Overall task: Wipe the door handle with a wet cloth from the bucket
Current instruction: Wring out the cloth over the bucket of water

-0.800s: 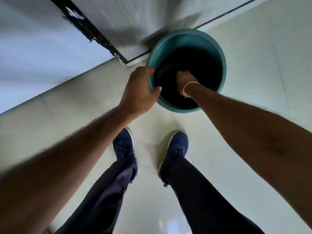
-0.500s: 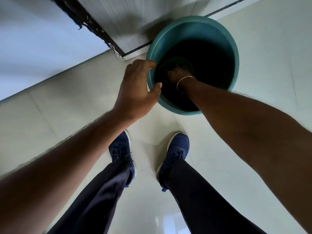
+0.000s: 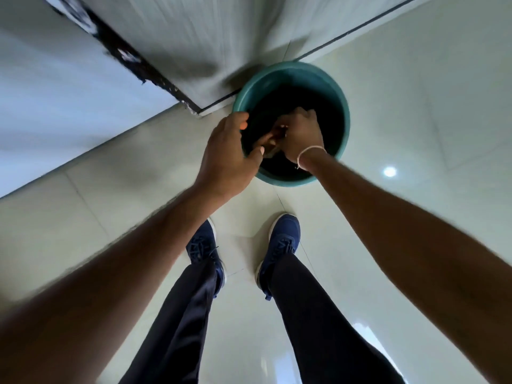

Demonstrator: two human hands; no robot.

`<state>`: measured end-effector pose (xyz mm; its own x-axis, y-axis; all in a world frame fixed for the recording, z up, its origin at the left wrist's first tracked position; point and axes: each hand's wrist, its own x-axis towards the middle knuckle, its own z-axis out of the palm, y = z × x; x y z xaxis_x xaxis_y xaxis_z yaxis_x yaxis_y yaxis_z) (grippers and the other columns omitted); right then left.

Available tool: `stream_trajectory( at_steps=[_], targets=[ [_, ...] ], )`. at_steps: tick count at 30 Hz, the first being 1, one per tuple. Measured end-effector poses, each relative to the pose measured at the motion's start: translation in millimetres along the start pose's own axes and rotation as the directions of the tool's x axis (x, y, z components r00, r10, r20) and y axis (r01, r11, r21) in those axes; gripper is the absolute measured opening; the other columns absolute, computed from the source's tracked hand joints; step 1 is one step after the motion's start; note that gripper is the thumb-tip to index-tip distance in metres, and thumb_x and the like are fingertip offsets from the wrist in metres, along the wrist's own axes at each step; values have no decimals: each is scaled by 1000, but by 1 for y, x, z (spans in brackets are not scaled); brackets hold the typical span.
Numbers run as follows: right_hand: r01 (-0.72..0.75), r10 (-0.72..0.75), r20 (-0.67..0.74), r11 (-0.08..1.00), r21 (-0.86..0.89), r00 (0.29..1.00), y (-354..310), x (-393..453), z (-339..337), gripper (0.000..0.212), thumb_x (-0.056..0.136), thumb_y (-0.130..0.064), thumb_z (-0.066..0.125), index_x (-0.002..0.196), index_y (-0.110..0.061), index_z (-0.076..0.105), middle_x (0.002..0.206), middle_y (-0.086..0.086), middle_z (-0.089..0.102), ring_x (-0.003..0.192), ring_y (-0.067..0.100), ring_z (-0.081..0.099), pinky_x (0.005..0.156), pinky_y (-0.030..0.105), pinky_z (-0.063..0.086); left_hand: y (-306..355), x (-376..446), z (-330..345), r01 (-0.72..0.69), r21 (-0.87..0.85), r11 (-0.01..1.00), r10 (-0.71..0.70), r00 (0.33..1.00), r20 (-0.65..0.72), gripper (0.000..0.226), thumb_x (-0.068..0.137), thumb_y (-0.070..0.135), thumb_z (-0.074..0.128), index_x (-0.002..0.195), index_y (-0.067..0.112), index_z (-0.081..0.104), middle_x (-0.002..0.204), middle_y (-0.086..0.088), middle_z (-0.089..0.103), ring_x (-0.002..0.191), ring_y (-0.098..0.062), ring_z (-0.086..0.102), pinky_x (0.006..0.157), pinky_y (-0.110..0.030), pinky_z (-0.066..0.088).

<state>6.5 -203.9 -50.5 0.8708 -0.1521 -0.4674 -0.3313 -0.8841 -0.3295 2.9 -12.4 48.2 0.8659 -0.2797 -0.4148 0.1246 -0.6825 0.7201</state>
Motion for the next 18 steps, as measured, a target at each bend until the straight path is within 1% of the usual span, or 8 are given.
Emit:
stream_trajectory(
  at_steps=[2, 4, 6, 8, 10, 12, 15, 18],
  targets=[
    [-159, 166, 14, 909, 385, 986, -15, -32, -32, 19, 82, -31, 90, 98, -27, 81, 98, 0, 74, 98, 24, 68, 91, 37, 54, 25, -10, -13, -4, -30, 1000, 4, 1000, -1, 65, 94, 22, 78, 152, 12, 49, 145, -7, 61, 127, -22, 62, 109, -45, 56],
    [-323, 327, 130, 653, 685, 936, -37, -71, -74, 15, 84, -30, 92, 91, -27, 79, 85, -4, 74, 83, 16, 68, 84, 36, 58, 51, -23, -30, -6, -49, 999, 5, 1000, -17, 64, 93, 20, 79, 150, 13, 50, 142, -6, 64, 124, -22, 64, 107, -47, 57],
    [-399, 389, 238, 411, 820, 890, -56, -108, -115, 15, 92, -27, 87, 88, -23, 74, 79, -1, 72, 69, 14, 64, 68, 31, 55, 76, -37, -50, 3, -62, 998, -6, 999, -37, 61, 93, 19, 79, 149, 13, 52, 140, -4, 65, 121, -21, 65, 105, -46, 58],
    [-454, 408, 344, 212, 866, 846, -79, -144, -160, 15, 97, -24, 82, 89, -18, 70, 77, -1, 71, 61, 10, 65, 58, 24, 52, 104, -58, -73, 20, -72, 997, -24, 998, -55, 57, 95, 22, 78, 146, 15, 54, 137, -3, 65, 117, -19, 67, 101, -41, 60],
    [-480, 394, 413, 83, 874, 821, -103, -178, -199, 12, 98, -26, 81, 93, -20, 72, 87, 0, 77, 74, 12, 73, 69, 25, 59, 131, -79, -96, 60, -106, 993, -69, 994, -82, 45, 96, 23, 77, 137, 15, 58, 128, -2, 68, 107, -13, 69, 93, -31, 61],
    [-478, 383, 428, 42, 877, 818, -127, -208, -231, 12, 97, -29, 81, 95, -21, 73, 99, 2, 78, 92, 18, 72, 84, 32, 58, 156, -100, -117, 153, -175, 973, -171, 981, -93, 29, 99, 28, 75, 123, 18, 61, 112, 4, 71, 95, -3, 69, 85, -24, 60],
    [-448, 381, 398, 50, 893, 835, -162, -252, -278, 12, 98, -29, 80, 95, -21, 72, 101, 3, 77, 96, 19, 70, 83, 33, 55, 192, -132, -153, 279, -317, 906, -315, 947, -67, 15, 100, 40, 70, 101, 27, 63, 101, 8, 73, 95, -14, 75, 91, -44, 66],
    [-410, 357, 352, 99, 907, 865, -191, -287, -320, 13, 99, -29, 79, 96, -20, 72, 99, 4, 77, 96, 19, 70, 83, 33, 56, 225, -161, -187, 350, -461, 815, -401, 916, -13, 17, 105, 36, 67, 105, 19, 65, 108, -4, 76, 98, -20, 77, 87, -44, 69]
  ],
)
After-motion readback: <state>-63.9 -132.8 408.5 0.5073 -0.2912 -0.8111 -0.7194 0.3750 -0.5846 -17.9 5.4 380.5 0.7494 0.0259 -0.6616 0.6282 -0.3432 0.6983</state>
